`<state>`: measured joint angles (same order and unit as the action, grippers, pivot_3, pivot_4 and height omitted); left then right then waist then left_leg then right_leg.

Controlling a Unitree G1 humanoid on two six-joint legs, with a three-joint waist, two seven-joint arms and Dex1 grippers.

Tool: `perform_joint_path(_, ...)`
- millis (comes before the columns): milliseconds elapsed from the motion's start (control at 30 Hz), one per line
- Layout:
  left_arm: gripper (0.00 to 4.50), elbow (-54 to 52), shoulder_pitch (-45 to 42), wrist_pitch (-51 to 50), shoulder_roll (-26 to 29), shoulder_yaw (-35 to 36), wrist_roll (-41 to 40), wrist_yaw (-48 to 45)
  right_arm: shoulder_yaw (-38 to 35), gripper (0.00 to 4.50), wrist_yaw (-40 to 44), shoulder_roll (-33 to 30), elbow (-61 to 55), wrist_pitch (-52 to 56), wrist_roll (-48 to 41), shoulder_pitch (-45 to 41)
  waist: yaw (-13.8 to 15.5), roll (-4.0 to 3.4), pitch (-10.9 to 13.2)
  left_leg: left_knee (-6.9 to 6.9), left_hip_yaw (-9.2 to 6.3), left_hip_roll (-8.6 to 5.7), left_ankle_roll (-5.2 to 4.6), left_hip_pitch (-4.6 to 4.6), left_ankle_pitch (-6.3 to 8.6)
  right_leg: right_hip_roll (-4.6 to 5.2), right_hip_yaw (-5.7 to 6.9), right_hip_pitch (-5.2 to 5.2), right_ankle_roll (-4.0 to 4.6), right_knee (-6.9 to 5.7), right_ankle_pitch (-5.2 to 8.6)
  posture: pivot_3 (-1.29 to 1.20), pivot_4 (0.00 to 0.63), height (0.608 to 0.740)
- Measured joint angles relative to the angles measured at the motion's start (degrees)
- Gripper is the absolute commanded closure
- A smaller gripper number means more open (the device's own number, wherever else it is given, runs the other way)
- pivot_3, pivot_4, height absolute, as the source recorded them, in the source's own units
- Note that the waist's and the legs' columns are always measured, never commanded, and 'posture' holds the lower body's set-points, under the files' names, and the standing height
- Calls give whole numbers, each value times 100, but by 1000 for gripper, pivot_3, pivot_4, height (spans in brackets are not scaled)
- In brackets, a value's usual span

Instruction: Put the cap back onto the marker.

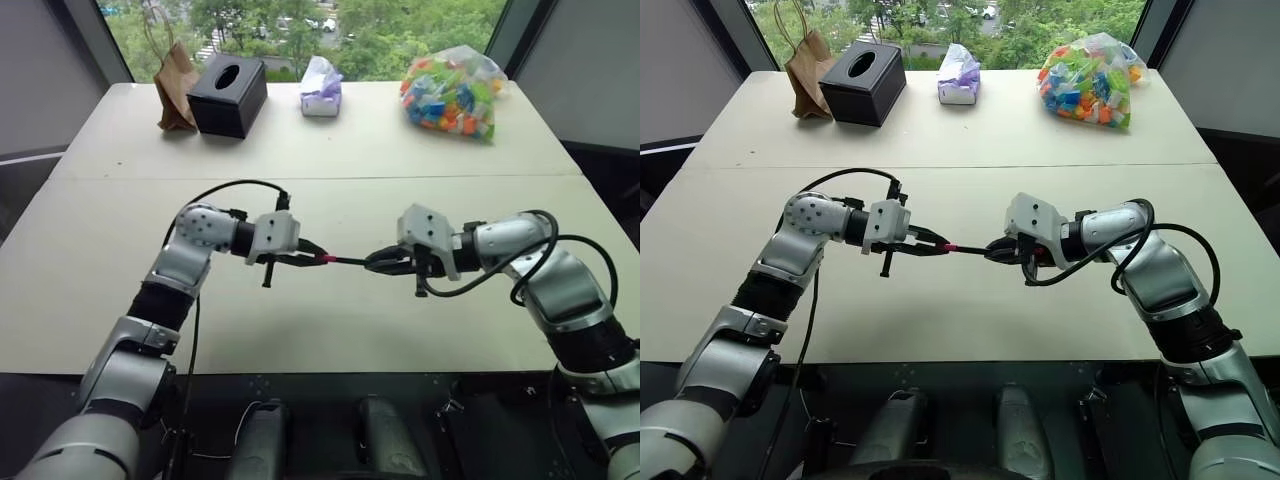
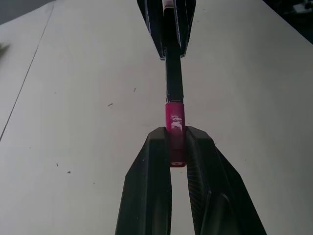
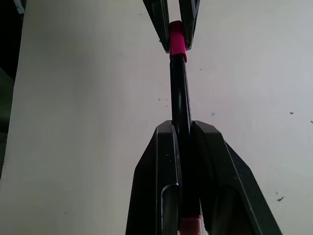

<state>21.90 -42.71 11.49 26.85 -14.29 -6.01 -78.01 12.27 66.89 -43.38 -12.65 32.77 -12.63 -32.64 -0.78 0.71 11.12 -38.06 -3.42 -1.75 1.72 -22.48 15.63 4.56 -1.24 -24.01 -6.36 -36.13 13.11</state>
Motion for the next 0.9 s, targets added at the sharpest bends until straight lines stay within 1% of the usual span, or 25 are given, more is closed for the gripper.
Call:
perform_joint_path(200, 4450, -9, 64, -34, -88, 4, -46, 20, 46, 4468, 3, 47, -18, 66, 7, -20, 1, 0, 0, -1, 0, 0, 0, 0, 0, 0, 0, 0, 0, -1, 0, 0, 150, 740)
perform_joint_path(433, 4450, -116, 141, -512, -105, 15, -238, 0, 178, 4468, 43, 12, -21, -111, 136, -93, -3, 0, 0, -1, 0, 0, 0, 0, 0, -1, 0, -1, 0, -1, 0, 0, 150, 740)
perform_joint_path(900, 4450, -185, 141, -733, -112, 61, -254, -17, 224, 4468, 82, 59, -21, -230, 298, -128, -1, 0, 0, -1, 0, 0, 0, 0, 0, 0, 0, -1, 0, 0, 0, 0, 150, 740)
